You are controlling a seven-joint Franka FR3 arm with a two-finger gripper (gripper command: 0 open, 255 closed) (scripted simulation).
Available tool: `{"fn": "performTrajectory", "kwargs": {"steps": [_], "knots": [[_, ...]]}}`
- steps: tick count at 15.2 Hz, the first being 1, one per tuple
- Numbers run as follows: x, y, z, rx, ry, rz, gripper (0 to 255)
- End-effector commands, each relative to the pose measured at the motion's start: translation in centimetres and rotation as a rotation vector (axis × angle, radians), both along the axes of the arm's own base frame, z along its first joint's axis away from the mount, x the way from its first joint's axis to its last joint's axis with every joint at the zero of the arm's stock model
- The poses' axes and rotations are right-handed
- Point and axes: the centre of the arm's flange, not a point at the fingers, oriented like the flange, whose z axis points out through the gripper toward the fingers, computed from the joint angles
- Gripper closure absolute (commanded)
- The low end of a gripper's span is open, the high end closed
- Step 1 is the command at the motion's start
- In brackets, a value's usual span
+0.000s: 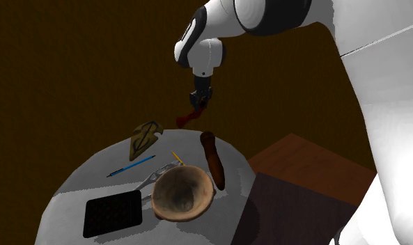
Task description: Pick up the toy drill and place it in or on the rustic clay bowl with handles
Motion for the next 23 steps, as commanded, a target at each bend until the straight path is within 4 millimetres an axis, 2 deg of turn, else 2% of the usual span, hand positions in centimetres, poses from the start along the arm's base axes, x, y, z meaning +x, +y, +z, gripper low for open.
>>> {"fn": "performTrajectory", "kwargs": {"steps": [1,14,23], "knots": [[-0.1,0.0,1.1,0.000,0.000,0.000,255],[-0.1,0.0,7.8,0.000,0.000,0.000,255],[-5.4,10.6,8.2,0.000,0.000,0.000,255]]}}
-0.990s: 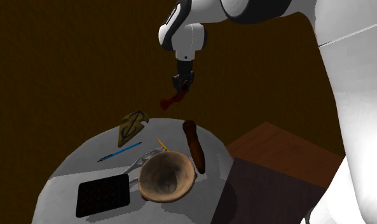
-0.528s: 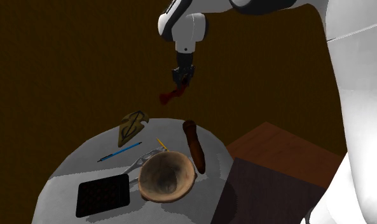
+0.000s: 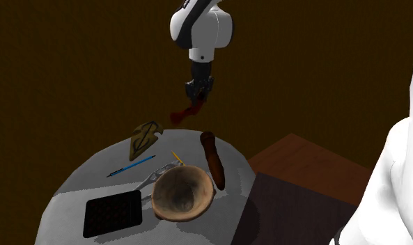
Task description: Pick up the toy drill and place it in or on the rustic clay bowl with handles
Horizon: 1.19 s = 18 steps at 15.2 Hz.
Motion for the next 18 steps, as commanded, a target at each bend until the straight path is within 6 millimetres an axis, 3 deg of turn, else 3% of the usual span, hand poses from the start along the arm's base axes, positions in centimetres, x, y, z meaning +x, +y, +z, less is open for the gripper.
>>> {"fn": "performTrajectory", "kwargs": {"steps": [1,18], "knots": [[-1.2,2.1,0.1,0.000,0.000,0.000,255],[-11.4,22.1,0.8,0.000,0.000,0.000,255]]}}
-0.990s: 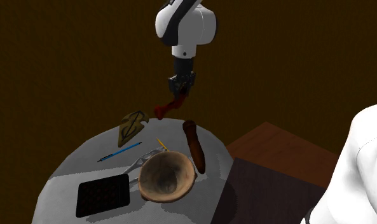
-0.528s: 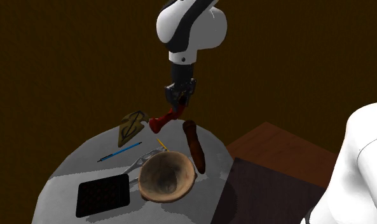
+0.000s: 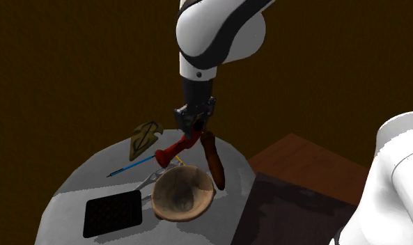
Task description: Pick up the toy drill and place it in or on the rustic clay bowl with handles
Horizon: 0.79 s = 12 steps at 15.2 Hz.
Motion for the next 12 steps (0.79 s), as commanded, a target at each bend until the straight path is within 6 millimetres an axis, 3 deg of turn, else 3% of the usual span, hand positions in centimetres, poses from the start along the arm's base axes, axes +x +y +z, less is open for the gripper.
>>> {"fn": "performTrajectory", "kwargs": {"steps": [1,3,4,12], "knots": [[-1.3,2.6,0.1,-0.002,-0.001,-0.002,255],[-2.5,4.9,0.2,-0.002,-0.001,-0.002,255],[-2.6,5.2,0.2,-0.002,-0.001,-0.002,255],[-2.6,5.2,-4.0,-0.002,-0.001,-0.002,255]]}}
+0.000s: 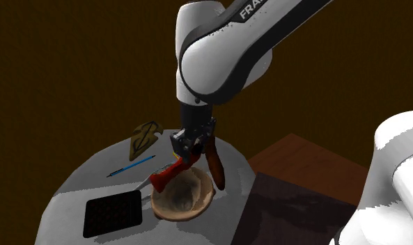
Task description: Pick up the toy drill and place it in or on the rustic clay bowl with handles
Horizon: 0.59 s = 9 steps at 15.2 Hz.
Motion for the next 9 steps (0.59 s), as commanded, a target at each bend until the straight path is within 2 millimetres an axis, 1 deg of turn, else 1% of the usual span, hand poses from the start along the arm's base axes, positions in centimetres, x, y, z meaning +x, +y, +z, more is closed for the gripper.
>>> {"fn": "performTrajectory", "kwargs": {"steps": [1,6,7,9], "knots": [[0.0,-0.1,-1.1,0.000,-0.001,0.000,255],[0.0,-0.1,-3.8,0.000,-0.001,0.000,255],[0.0,-0.1,-4.6,0.000,-0.001,0.000,255],[0.0,-0.1,-4.6,0.000,-0.001,0.000,255]]}}
